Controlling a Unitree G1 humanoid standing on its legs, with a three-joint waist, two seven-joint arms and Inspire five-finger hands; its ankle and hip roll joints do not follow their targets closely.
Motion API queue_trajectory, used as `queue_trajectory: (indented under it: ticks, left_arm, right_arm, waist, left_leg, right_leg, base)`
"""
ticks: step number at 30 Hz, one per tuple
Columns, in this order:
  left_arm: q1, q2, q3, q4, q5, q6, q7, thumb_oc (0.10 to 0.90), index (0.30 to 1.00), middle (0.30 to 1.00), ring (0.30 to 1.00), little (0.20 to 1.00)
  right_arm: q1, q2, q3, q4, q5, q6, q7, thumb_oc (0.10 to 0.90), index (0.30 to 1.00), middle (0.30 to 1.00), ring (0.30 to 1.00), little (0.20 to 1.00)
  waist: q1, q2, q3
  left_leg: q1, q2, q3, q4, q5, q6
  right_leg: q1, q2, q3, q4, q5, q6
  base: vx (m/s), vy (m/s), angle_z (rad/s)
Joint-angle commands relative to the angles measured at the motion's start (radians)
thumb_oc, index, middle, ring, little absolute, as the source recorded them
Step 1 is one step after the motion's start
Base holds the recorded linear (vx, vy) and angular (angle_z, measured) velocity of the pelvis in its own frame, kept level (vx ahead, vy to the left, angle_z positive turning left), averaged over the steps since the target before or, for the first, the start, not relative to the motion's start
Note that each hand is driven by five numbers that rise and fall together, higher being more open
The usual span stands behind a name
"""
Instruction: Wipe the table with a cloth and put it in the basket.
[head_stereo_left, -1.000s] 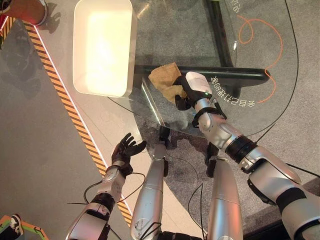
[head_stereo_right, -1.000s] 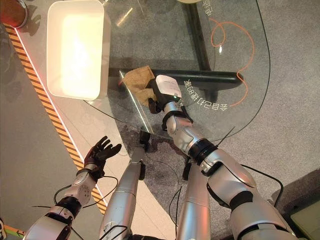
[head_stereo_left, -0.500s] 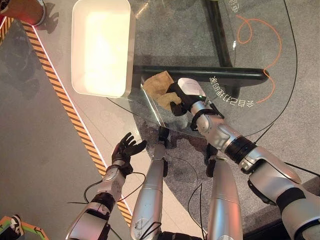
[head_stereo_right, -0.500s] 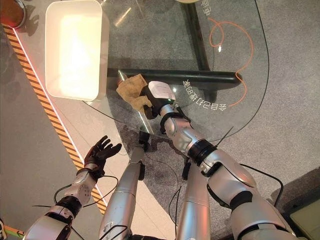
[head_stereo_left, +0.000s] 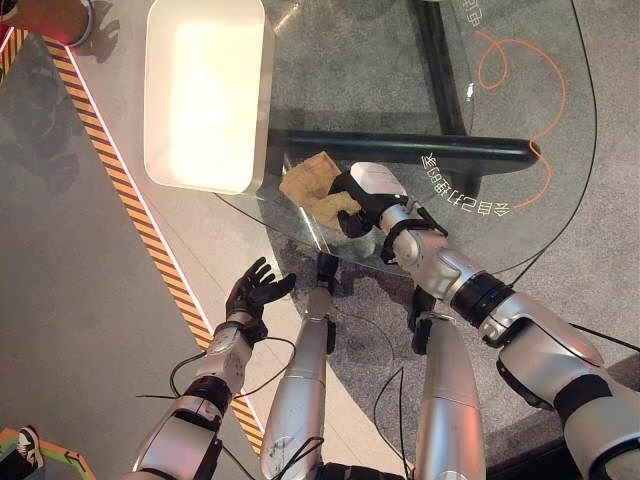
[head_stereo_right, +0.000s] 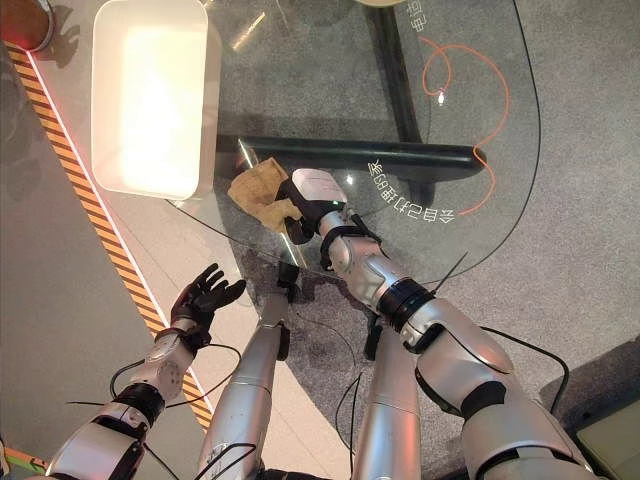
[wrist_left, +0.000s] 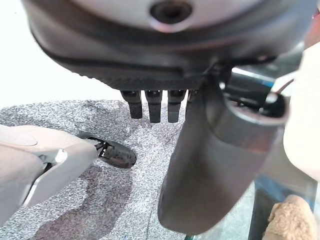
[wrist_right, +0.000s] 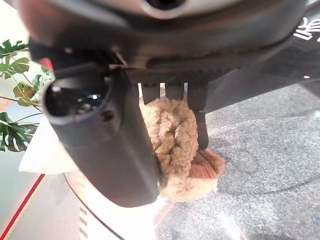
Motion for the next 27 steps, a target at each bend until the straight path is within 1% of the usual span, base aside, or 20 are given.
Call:
queue_trajectory:
  ticks: [1,2,3,8,12,13,14,15,16,18,19,23,27]
  left_arm:
    - [-0.052,0.034,-0.025,0.05,0.004,-0.016,0.006,0.8,0.9,0.9,0.9,0.9]
    - [-0.053,0.037,-0.024,0.05,-0.001,-0.013,0.002,0.8,0.9,0.9,0.9,0.9]
    - [-0.053,0.038,-0.024,0.058,-0.009,-0.019,-0.003,0.8,0.9,0.9,0.9,0.9]
    - [-0.041,0.039,-0.025,0.068,-0.012,-0.033,-0.013,0.8,0.9,0.9,0.9,0.9]
    - [-0.022,0.035,-0.028,0.052,-0.008,-0.041,-0.002,0.8,0.9,0.9,0.9,0.9]
    - [-0.021,0.035,-0.029,0.051,-0.009,-0.041,-0.002,0.8,0.9,0.9,0.9,0.9]
    - [-0.015,0.039,-0.026,0.043,-0.01,-0.042,0.005,0.8,0.9,0.9,0.9,0.9]
    - [-0.013,0.04,-0.025,0.041,-0.011,-0.042,0.007,0.8,0.9,0.9,0.9,0.9]
    - [-0.012,0.049,-0.022,0.034,-0.021,-0.037,0.009,0.8,0.9,0.9,0.9,0.9]
    - [-0.011,0.056,-0.015,0.033,-0.025,-0.036,0.005,0.8,0.9,0.9,0.9,0.9]
    - [-0.009,0.061,-0.014,0.027,-0.033,-0.034,0.007,0.8,0.9,0.9,0.9,0.9]
    - [-0.009,0.072,-0.012,0.022,-0.044,-0.032,0.007,0.8,0.9,0.9,0.9,0.9]
    - [-0.006,0.086,-0.01,0.018,-0.053,-0.029,0.004,0.8,0.9,0.9,0.9,0.9]
  right_arm:
    - [-0.061,0.059,0.046,-0.012,-0.041,-0.094,-0.023,0.1,0.3,0.3,0.3,0.2]
    - [-0.065,0.049,0.039,-0.003,-0.031,-0.092,-0.065,0.1,0.3,0.3,0.3,0.2]
    - [-0.08,0.032,0.016,0.018,-0.023,-0.086,-0.144,0.1,0.3,0.3,0.3,0.2]
    - [-0.131,-0.021,-0.065,0.095,0.045,-0.059,-0.367,0.1,0.3,0.3,0.3,0.2]
    - [-0.152,-0.053,-0.128,0.131,0.076,-0.05,-0.479,0.1,0.3,0.3,0.3,0.2]
    - [-0.153,-0.054,-0.13,0.132,0.077,-0.048,-0.484,0.1,0.3,0.3,0.3,0.2]
    - [-0.161,-0.077,-0.158,0.133,0.096,-0.038,-0.532,0.1,0.3,0.3,0.3,0.2]
    - [-0.163,-0.085,-0.163,0.132,0.102,-0.033,-0.548,0.1,0.3,0.3,0.3,0.2]
    - [-0.168,-0.109,-0.181,0.13,0.109,-0.02,-0.577,0.1,0.3,0.3,0.3,0.2]
    - [-0.169,-0.136,-0.196,0.14,0.114,-0.017,-0.6,0.1,0.3,0.3,0.3,0.2]
    - [-0.168,-0.163,-0.206,0.149,0.122,-0.008,-0.62,0.1,0.3,0.3,0.3,0.2]
    - [-0.16,-0.205,-0.226,0.187,0.133,-0.017,-0.646,0.1,0.3,0.3,0.3,0.2]
    - [-0.15,-0.25,-0.255,0.248,0.172,-0.032,-0.669,0.1,0.3,0.3,0.3,0.2]
  waist:
    - [0.01,0.002,-0.014]
    - [0.01,0.004,-0.014]
    - [0.009,0.007,-0.014]
    - [0.013,0.007,-0.014]
    - [0.016,0.005,-0.014]
    - [0.016,0.005,-0.014]
    - [0.015,0.001,-0.014]
    - [0.014,-0.001,-0.014]
    - [0.01,-0.004,-0.014]
    - [0.006,-0.005,-0.014]
    - [0.002,-0.005,-0.014]
    - [-0.004,-0.006,-0.014]
    - [-0.01,-0.009,-0.014]
  left_leg:
    - [-0.018,-0.145,0.089,0.124,-0.128,0.136]
    - [-0.017,-0.144,0.09,0.124,-0.128,0.136]
    - [-0.017,-0.144,0.091,0.125,-0.128,0.136]
    - [-0.031,-0.14,0.09,0.142,-0.135,0.139]
    - [-0.041,-0.139,0.086,0.151,-0.141,0.144]
    - [-0.042,-0.139,0.086,0.151,-0.141,0.145]
    - [-0.045,-0.137,0.088,0.153,-0.146,0.148]
    - [-0.046,-0.136,0.089,0.154,-0.147,0.148]
    - [-0.05,-0.135,0.09,0.156,-0.149,0.15]
    - [-0.055,-0.134,0.091,0.16,-0.153,0.153]
    - [-0.059,-0.133,0.092,0.163,-0.156,0.154]
    - [-0.064,-0.132,0.093,0.166,-0.161,0.158]
    - [-0.069,-0.131,0.094,0.172,-0.168,0.163]
  right_leg:
    - [0.026,0.019,-0.081,-0.27,0.187,0.02]
    - [0.027,0.018,-0.08,-0.271,0.188,0.019]
    - [0.026,0.017,-0.079,-0.27,0.189,0.02]
    - [0.015,0.014,-0.081,-0.261,0.195,0.025]
    - [0.007,0.017,-0.081,-0.256,0.198,0.028]
    - [0.007,0.017,-0.081,-0.255,0.198,0.028]
    - [0.003,0.019,-0.082,-0.256,0.2,0.03]
    - [0.002,0.019,-0.082,-0.255,0.201,0.03]
    - [-0.003,0.021,-0.081,-0.255,0.201,0.03]
    - [-0.008,0.022,-0.08,-0.253,0.201,0.029]
    - [-0.013,0.022,-0.078,-0.252,0.199,0.029]
    - [-0.019,0.023,-0.076,-0.251,0.199,0.029]
    - [-0.023,0.025,-0.074,-0.252,0.198,0.029]
  base:
    - [0.0,0.0,0.0]
    - [0.01,0.03,0.01]
    - [0.01,0.037,0.01]
    - [0.0,0.005,0.01]
    - [0.0,-0.001,0.01]
    - [0.0,0.0,0.0]
    - [0.0,0.0,0.0]
    - [0.0,0.004,0.04]
    - [0.0,0.015,0.04]
    - [0.0,0.025,0.04]
    - [0.0,0.026,0.04]
    - [0.0,0.008,0.04]
    - [0.0,-0.002,0.01]
